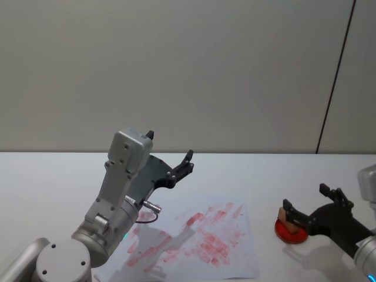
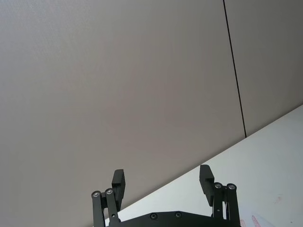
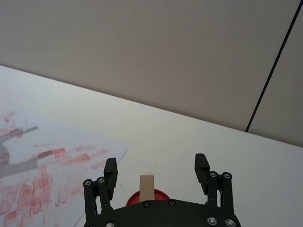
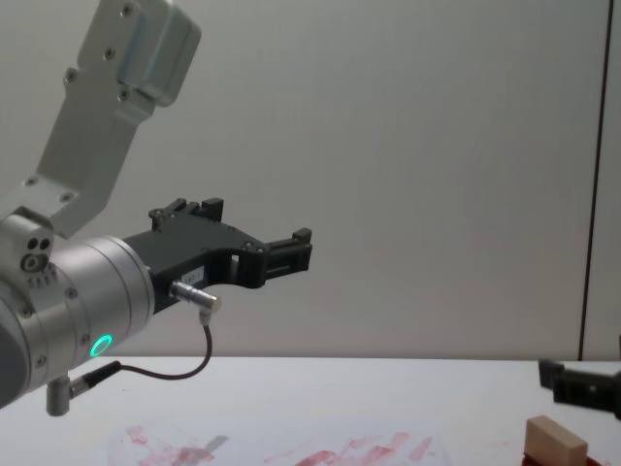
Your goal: Use the one hand to pick up the stamp and affix it onto the A4 paper.
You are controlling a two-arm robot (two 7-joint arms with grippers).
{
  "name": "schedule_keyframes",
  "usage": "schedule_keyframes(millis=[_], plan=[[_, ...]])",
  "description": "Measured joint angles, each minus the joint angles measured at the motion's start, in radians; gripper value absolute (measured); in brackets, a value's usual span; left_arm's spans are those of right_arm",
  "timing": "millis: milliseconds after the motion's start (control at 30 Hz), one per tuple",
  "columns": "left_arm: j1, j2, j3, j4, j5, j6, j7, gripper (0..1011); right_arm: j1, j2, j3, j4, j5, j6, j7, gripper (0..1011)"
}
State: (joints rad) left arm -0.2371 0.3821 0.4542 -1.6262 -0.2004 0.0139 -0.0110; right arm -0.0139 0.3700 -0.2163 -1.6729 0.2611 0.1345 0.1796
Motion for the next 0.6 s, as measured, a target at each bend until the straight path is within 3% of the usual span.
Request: schedule_keyframes(millis=[600], plan=[[0.0,0.0,0.0,0.0,0.0,0.0,0.0,1002,0.016,-0.017,-0.018,0.067,-0.028,0.041,0.038,1001]])
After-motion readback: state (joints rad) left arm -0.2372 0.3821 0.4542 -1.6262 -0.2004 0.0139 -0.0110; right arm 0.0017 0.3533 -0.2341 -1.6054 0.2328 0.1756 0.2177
